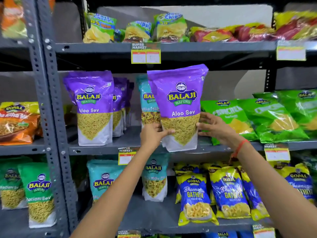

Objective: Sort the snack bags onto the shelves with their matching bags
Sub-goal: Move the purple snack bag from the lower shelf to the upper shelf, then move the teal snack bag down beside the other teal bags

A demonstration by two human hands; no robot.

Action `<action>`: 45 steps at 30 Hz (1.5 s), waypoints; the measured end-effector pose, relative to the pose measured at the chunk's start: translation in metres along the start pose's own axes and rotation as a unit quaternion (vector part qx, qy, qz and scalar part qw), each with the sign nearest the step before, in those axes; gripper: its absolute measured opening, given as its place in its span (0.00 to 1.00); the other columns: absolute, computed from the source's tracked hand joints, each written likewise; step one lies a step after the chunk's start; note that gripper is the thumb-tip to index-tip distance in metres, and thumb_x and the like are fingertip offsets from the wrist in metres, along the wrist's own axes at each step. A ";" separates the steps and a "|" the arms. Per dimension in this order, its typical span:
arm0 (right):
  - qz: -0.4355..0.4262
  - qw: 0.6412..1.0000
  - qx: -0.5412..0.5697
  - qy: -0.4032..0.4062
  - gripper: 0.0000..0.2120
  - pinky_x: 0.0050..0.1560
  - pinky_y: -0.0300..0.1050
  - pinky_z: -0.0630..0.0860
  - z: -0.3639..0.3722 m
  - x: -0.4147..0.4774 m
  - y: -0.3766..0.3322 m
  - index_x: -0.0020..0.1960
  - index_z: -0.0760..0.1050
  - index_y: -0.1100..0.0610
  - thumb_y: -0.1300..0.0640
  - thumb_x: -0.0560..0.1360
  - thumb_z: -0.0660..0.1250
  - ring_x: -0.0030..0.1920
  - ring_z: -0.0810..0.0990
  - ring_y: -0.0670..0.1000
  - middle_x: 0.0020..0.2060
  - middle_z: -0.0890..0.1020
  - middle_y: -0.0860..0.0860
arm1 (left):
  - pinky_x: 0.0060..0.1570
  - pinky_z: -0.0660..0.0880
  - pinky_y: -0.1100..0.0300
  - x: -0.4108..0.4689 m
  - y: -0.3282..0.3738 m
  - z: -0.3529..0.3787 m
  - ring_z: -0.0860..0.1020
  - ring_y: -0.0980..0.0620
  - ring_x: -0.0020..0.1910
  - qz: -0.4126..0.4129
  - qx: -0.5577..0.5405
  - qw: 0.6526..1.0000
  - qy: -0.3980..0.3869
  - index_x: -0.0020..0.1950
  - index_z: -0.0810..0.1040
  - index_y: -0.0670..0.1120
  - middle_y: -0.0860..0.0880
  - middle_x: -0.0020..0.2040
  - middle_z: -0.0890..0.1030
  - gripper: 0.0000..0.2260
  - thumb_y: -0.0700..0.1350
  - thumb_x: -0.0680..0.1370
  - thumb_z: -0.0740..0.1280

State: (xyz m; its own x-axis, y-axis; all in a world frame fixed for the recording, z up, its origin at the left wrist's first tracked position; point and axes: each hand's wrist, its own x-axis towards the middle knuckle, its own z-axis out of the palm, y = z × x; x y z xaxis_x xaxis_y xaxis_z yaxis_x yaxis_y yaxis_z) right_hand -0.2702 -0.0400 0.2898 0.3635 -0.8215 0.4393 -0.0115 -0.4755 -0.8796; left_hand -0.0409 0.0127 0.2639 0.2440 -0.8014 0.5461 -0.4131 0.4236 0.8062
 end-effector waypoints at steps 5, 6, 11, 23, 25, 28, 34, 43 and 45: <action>-0.003 0.994 -0.044 0.100 0.18 0.39 0.43 0.80 -0.008 0.016 0.011 0.64 0.68 0.62 0.69 0.76 0.60 0.47 0.77 0.51 0.55 0.76 0.55 | 0.45 0.80 0.46 0.027 -0.007 0.041 0.83 0.48 0.39 -0.014 -0.003 1.000 0.006 0.41 0.83 0.39 0.40 0.41 0.87 0.23 0.57 0.60 0.79; -0.004 0.990 -0.056 0.131 0.17 0.44 0.49 0.80 -0.008 0.019 0.015 0.64 0.69 0.62 0.70 0.76 0.59 0.50 0.76 0.53 0.55 0.76 0.56 | 0.45 0.80 0.43 0.033 -0.009 0.048 0.82 0.50 0.38 -0.016 -0.002 1.000 0.006 0.40 0.83 0.39 0.40 0.41 0.87 0.24 0.59 0.59 0.79; -0.002 0.968 -0.156 0.199 0.23 0.64 0.61 0.72 -0.005 0.029 0.029 0.68 0.67 0.58 0.64 0.74 0.64 0.60 0.77 0.60 0.64 0.76 0.58 | 0.32 0.70 0.54 0.049 -0.002 0.070 0.72 0.51 0.31 -0.031 0.035 0.999 -0.006 0.29 0.71 0.46 0.44 0.30 0.78 0.19 0.54 0.65 0.77; -0.084 0.897 -0.335 0.274 0.34 0.71 0.57 0.59 0.026 0.026 0.050 0.71 0.58 0.65 0.62 0.70 0.69 0.71 0.62 0.64 0.71 0.64 0.65 | 0.34 0.66 0.55 0.041 0.000 0.080 0.68 0.50 0.30 0.047 0.099 0.992 0.063 0.32 0.70 0.44 0.46 0.29 0.73 0.17 0.51 0.72 0.73; -0.136 0.881 -0.326 0.316 0.29 0.69 0.56 0.61 0.042 0.019 0.047 0.69 0.62 0.64 0.60 0.70 0.66 0.69 0.64 0.64 0.67 0.67 0.65 | 0.42 0.76 0.51 0.033 -0.002 0.071 0.78 0.48 0.39 0.095 0.083 0.985 0.115 0.49 0.79 0.39 0.39 0.43 0.83 0.14 0.50 0.74 0.71; -0.205 0.876 -0.307 0.309 0.25 0.68 0.50 0.62 0.071 0.016 0.043 0.67 0.65 0.63 0.57 0.71 0.61 0.65 0.66 0.61 0.64 0.69 0.64 | 0.60 0.74 0.54 0.031 -0.013 0.046 0.77 0.47 0.59 0.140 0.059 0.969 0.196 0.66 0.73 0.42 0.43 0.61 0.80 0.25 0.52 0.73 0.71; -0.139 0.942 -0.266 0.150 0.25 0.69 0.46 0.58 0.125 0.043 0.044 0.72 0.56 0.65 0.59 0.78 0.57 0.71 0.62 0.60 0.70 0.65 0.63 | 0.72 0.63 0.50 0.058 -0.037 -0.011 0.61 0.45 0.76 -0.029 0.035 0.990 0.132 0.77 0.49 0.41 0.42 0.78 0.60 0.58 0.71 0.59 0.68; -0.080 0.957 -0.243 0.136 0.27 0.72 0.57 0.61 0.143 0.066 0.054 0.74 0.53 0.62 0.58 0.78 0.58 0.72 0.62 0.61 0.73 0.64 0.60 | 0.40 0.75 0.64 0.080 -0.059 -0.044 0.81 0.52 0.46 -0.124 -0.058 0.990 -0.013 0.43 0.79 0.47 0.48 0.47 0.84 0.11 0.43 0.66 0.78; -0.087 0.963 -0.225 0.118 0.27 0.73 0.57 0.61 0.142 0.066 0.054 0.74 0.54 0.60 0.57 0.78 0.59 0.73 0.62 0.58 0.73 0.64 0.58 | 0.35 0.76 0.67 0.076 -0.056 -0.049 0.80 0.53 0.41 -0.107 -0.058 0.992 0.011 0.38 0.77 0.48 0.52 0.39 0.82 0.10 0.42 0.66 0.79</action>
State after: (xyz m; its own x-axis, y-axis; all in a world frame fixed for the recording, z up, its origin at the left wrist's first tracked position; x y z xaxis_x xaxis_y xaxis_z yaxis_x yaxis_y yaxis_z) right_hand -0.1145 -0.0753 0.2453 0.1760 -0.7404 0.6488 -0.3911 -0.6574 -0.6441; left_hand 0.0436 -0.0511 0.2718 0.3358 -0.8691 0.3632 -0.2461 0.2912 0.9245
